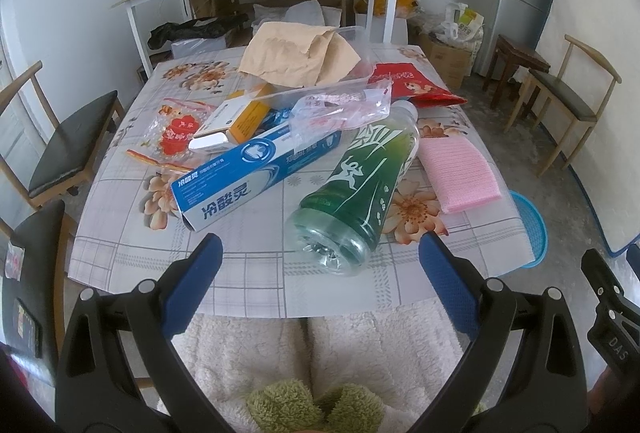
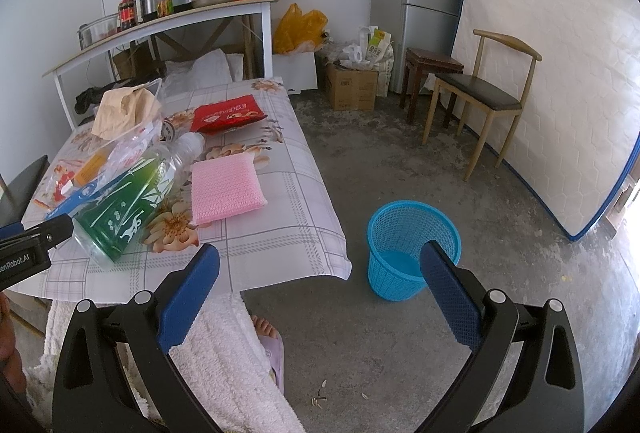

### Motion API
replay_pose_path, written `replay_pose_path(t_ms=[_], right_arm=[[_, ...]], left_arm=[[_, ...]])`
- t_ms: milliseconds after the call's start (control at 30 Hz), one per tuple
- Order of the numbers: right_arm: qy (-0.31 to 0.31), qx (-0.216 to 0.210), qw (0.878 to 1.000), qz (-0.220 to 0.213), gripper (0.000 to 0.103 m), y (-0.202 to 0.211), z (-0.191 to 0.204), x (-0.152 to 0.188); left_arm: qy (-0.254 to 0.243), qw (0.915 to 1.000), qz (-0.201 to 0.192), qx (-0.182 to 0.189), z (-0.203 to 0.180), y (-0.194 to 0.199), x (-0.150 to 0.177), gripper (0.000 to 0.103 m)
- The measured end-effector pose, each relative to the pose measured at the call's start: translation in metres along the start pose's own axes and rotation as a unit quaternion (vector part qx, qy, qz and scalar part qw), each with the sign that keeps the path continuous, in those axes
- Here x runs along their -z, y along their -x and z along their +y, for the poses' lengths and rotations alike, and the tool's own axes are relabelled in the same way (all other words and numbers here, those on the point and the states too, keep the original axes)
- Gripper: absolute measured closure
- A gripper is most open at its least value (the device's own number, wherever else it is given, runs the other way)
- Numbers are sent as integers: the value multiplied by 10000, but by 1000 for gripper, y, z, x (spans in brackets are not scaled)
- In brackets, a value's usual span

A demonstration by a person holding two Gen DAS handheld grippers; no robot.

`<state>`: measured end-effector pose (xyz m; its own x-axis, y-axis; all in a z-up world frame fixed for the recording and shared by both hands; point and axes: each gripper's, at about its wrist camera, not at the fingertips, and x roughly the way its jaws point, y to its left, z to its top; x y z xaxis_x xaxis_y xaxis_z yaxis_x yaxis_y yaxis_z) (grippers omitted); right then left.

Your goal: Collect trash

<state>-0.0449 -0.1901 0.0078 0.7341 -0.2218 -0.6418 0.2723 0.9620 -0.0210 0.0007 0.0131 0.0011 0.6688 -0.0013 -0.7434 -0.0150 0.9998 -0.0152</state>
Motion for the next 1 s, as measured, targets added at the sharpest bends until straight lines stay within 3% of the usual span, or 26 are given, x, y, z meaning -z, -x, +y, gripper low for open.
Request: replay_pose_path(t_ms=[633, 1000], right_arm=[[-54, -74, 10000, 39, 5, -11, 16, 3], [173, -163, 9995, -184, 5, -21, 29, -16]], left_arm=[[50, 9999, 80, -90, 7, -9, 3, 8], [365, 9990, 257, -61, 44, -24, -3, 8]])
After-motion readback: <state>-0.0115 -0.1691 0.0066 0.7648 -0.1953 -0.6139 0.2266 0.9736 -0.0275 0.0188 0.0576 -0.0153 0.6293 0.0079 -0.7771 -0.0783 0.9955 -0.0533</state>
